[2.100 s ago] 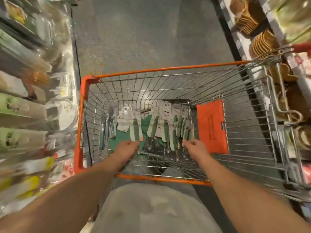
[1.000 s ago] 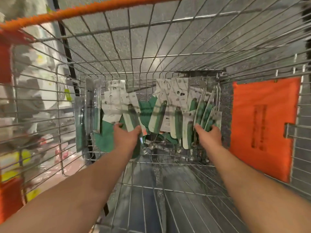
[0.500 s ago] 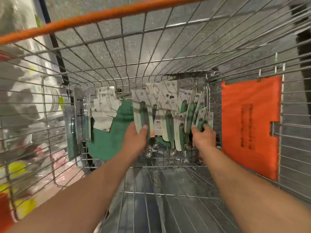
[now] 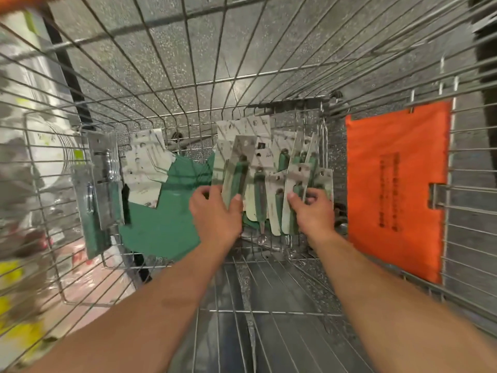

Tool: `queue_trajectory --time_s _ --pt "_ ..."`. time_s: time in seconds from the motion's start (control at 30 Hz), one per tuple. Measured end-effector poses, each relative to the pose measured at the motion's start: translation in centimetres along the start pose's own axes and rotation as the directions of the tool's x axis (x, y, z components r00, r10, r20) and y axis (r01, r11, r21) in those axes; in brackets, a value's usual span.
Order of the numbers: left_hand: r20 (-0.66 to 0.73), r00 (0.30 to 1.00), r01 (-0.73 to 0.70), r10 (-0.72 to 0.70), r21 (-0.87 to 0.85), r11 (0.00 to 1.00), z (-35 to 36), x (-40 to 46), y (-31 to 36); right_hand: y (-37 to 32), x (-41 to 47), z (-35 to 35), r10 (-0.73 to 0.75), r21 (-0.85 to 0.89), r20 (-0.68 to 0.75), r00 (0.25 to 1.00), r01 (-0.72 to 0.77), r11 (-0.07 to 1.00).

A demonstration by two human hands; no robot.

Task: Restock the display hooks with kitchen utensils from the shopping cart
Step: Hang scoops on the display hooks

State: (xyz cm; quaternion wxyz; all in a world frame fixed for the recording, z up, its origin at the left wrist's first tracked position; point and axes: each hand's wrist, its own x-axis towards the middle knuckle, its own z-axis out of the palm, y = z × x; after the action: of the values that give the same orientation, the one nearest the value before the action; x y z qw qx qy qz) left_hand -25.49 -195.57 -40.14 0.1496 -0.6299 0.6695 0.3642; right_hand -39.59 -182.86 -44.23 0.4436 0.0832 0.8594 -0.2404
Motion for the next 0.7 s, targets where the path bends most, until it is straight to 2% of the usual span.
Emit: queue_trajectory --time_s 0.07,0.17,0.3,0.43,0.5,0.7 --pt "0.011 1.0 0.01 -0.009 -0.043 0.999 -0.1 -0.1 0.0 0.0 0.0 0.0 -0.007 0.006 0.002 1.0 0.007 1.0" --pt "0.008 1.0 0.007 -0.007 -0.067 0.998 -0.4 0.4 -0.4 -0.7 0.2 0.3 0.066 0.059 0.042 0.997 -0.069 0.996" --pt "-0.027 1.0 -0.004 0.0 -0.14 0.99 -1.2 1.1 -0.6 -1.3 0.8 0.6 0.146 0.238 0.058 0.988 -0.156 0.959" --pt "-0.021 1.0 0.0 -0.004 -0.192 0.981 -0.6 1.7 -1.6 -2.0 0.2 1.2 0.139 0.289 0.1 0.985 -0.162 0.944" --pt "-0.013 1.0 -0.004 0.002 -0.209 0.978 -1.1 1.2 -0.9 -1.7 0.1 1.4 0.108 0.309 0.074 0.991 -0.126 0.943" --pt "0.005 0.997 -0.071 0.072 -0.13 0.989 -1.7 -0.3 0.1 -1.6 -0.2 1.8 0.081 0.331 0.1 0.992 -0.11 0.937"
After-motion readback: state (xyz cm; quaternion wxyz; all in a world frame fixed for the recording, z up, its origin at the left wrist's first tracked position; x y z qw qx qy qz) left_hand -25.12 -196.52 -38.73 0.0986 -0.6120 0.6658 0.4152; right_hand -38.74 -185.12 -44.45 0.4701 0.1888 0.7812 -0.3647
